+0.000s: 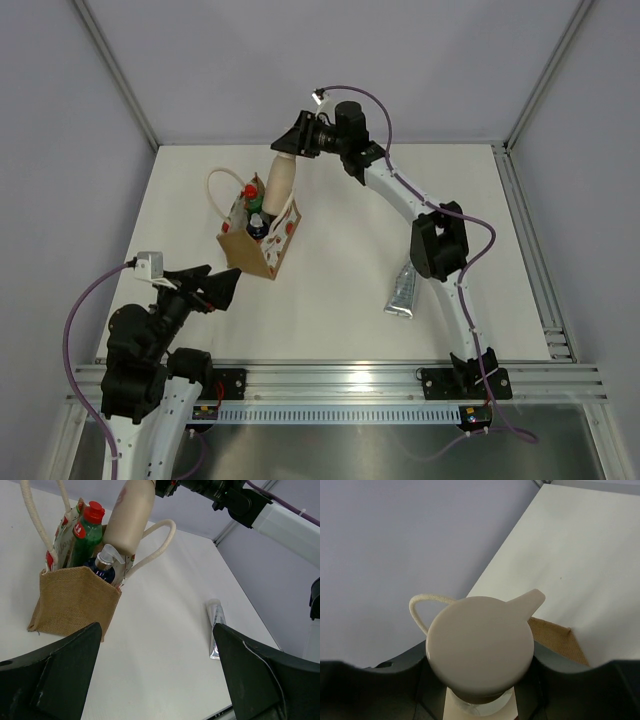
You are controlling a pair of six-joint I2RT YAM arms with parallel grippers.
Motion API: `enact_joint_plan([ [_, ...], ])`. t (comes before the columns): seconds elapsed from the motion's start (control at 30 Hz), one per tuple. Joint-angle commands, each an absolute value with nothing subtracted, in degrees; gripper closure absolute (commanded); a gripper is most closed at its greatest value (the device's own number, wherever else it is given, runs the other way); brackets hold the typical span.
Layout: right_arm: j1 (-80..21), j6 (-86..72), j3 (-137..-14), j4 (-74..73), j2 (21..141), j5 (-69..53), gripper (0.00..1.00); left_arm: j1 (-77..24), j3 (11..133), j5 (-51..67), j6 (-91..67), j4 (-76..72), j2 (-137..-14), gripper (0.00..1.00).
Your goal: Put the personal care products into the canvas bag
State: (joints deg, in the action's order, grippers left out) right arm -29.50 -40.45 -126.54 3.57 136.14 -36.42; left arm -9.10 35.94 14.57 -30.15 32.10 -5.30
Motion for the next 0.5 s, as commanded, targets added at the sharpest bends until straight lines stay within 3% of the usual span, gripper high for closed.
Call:
enact_joint_plan([
  [0.0,-31.55,-33.67,-131.48,7.82,130.61,-33.67,1.0,-8.88,35.51,15.64,-29.27,30.41,-5.54,0.01],
  [0.47,-36.12,-22.16,-120.25,18.63,127.8,-33.39,1.0,-8.88,34.81,15.29,-28.92,31.82,-3.96,0.01],
])
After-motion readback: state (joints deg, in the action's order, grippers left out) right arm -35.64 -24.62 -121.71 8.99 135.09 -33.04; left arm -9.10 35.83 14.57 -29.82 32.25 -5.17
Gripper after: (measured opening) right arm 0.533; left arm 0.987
